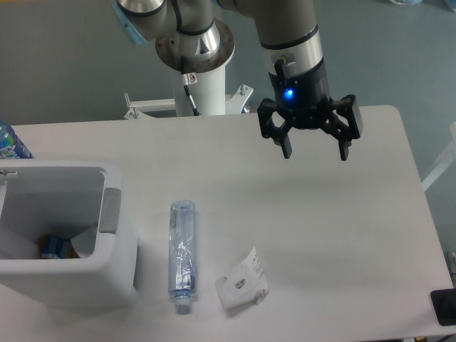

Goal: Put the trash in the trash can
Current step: 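Move the open gripper toward the crumpled white paper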

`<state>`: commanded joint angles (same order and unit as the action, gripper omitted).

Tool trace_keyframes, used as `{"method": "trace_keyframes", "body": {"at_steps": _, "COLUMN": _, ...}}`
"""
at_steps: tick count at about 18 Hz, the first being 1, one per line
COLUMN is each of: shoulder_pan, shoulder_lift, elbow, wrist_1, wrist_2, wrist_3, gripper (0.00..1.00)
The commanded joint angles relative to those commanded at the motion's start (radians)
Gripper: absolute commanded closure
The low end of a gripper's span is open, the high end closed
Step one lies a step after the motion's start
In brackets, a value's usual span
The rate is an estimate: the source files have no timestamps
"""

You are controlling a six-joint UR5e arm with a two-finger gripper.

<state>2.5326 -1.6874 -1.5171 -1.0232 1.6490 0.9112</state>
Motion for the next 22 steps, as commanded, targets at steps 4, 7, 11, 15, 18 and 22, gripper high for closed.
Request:
{"method": "trace_keyframes", "body": {"at_steps": 4, "shoulder_pan": -0.002, "shoulder_lift": -0.002, "elbow": -0.011, "wrist_1": 0.008, "wrist_2": -0.002, "wrist_3": 0.002, "gripper": 0.00}}
{"method": "trace_keyframes", "body": {"at_steps": 7, "shoulder_pan": -0.003, "shoulder_lift": -0.011, "elbow": -0.018, "wrist_1": 0.006, "wrist_2": -0.003, "wrist_3": 0.000, "gripper": 0.00}}
{"method": "trace_keyframes", "body": {"at_steps": 11, "shoulder_pan": -0.005, "shoulder_lift": -0.023, "elbow": -0.032, "wrist_1": 0.014, "wrist_2": -0.006, "wrist_3": -0.005, "gripper": 0.00}}
{"method": "trace_keyframes", "body": {"at_steps": 15, "shoulder_pan": -0.006, "shoulder_lift": -0.035, "elbow": -0.072, "wrist_1": 0.084, "wrist_2": -0.006, "wrist_3": -0.119, "gripper": 0.00}}
{"method": "trace_keyframes", "body": {"at_steps": 18, "shoulder_pan": -0.032, "shoulder_lift": -0.067, "elbow": -0.072, "wrist_1": 0.084, "wrist_2": -0.006, "wrist_3": -0.166, "gripper": 0.00}}
{"method": "trace_keyframes", "body": {"at_steps": 22, "shoulder_pan": -0.058, "shoulder_lift": -0.107, "elbow": -0.074, "wrist_1": 0.084, "wrist_2": -0.005, "wrist_3": -0.169, "gripper": 0.00}}
